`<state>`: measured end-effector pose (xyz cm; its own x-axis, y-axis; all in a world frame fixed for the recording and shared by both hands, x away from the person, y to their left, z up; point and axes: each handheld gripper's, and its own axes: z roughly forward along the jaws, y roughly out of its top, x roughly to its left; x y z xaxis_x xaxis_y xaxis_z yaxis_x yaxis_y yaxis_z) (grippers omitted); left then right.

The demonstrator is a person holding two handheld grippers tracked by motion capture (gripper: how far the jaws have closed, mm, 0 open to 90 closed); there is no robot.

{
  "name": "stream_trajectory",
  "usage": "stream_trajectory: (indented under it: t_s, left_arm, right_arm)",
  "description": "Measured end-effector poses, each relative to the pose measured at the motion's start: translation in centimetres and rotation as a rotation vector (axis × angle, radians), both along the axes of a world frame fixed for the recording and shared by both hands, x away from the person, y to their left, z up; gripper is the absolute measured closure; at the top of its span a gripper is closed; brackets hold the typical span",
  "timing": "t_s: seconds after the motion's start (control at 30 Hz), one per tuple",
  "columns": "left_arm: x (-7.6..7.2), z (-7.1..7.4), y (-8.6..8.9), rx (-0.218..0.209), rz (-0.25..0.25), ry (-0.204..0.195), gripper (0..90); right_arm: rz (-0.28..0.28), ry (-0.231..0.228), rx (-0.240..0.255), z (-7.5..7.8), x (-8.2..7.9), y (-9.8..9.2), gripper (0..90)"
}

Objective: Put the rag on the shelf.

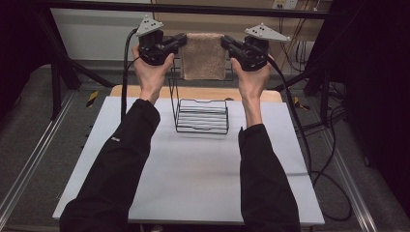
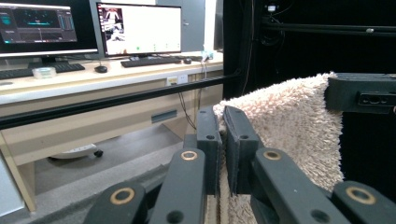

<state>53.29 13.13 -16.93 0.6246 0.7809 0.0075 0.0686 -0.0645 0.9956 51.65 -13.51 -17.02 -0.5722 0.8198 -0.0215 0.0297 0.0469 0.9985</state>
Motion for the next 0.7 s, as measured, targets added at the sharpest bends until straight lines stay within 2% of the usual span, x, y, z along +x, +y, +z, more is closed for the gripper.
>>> stream_trajectory:
  t_s: [0.13, 0.27, 0.7]
  left_arm:
    - [0.4, -0.2, -0.1, 0.012, 0.007, 0.004, 85.1]
    - [0.5, -0.9, -0.2, 0.021, -0.006, 0.017, 85.1]
    - [-1.1, -3.1, 0.4, 0.059, -0.043, 0.046, 85.0]
  right_arm:
    - [-0.002, -0.001, -0.003, -0.3, 0.4, 0.1, 85.9]
    - [-0.002, 0.018, -0.005, -0.8, 0.7, -0.1, 85.9]
    - [0.025, 0.069, -0.020, -3.4, -0.4, -0.3, 85.7]
